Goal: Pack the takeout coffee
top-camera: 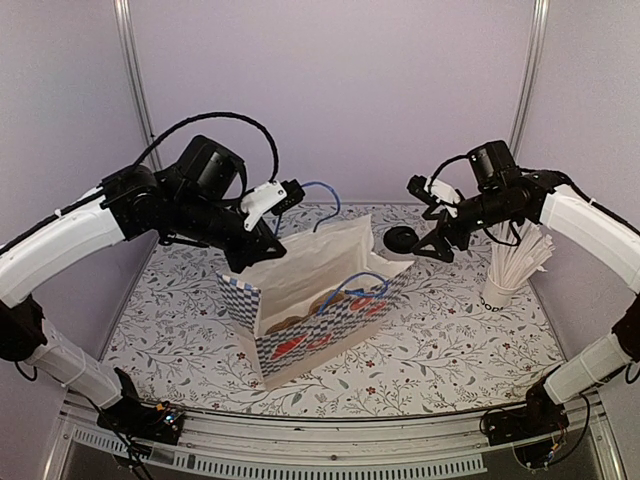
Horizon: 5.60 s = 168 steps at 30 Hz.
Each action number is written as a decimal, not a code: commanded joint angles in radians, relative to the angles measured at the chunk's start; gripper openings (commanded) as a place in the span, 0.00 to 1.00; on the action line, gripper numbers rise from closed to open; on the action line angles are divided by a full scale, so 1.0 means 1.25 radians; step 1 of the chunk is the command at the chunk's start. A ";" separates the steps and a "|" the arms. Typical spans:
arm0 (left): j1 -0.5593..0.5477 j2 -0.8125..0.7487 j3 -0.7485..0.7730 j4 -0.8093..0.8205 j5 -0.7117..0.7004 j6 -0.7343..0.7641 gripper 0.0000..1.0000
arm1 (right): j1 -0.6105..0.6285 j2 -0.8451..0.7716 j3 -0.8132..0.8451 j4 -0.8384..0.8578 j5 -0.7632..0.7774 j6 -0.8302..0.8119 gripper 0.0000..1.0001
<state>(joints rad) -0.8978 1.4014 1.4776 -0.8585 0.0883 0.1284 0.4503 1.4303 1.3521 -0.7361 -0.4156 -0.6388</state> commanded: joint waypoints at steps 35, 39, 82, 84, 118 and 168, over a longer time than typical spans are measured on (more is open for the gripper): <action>-0.587 0.171 0.121 -0.111 -0.591 -0.236 0.49 | -0.002 -0.033 -0.052 0.026 -0.002 -0.001 0.99; -0.579 0.165 0.106 -0.099 -0.610 -0.218 0.52 | -0.002 -0.032 -0.049 0.023 -0.006 -0.002 0.99; -0.042 -0.172 -0.175 0.236 -0.182 -0.195 0.80 | -0.014 0.458 0.390 -0.089 0.184 0.108 0.99; -0.038 -0.181 -0.183 0.241 -0.183 -0.198 0.80 | -0.015 0.472 0.400 -0.095 0.183 0.111 0.99; -0.026 -0.243 -0.232 0.267 -0.173 -0.216 0.80 | -0.031 0.528 0.417 -0.129 0.186 0.128 0.79; -0.023 -0.378 -0.345 0.368 -0.295 -0.245 0.80 | 0.019 0.043 -0.170 -0.070 0.064 0.100 0.96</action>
<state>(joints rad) -0.9440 0.9424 1.0626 -0.4366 -0.2611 -0.1772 0.4656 1.4685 1.1378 -0.8291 -0.3180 -0.5137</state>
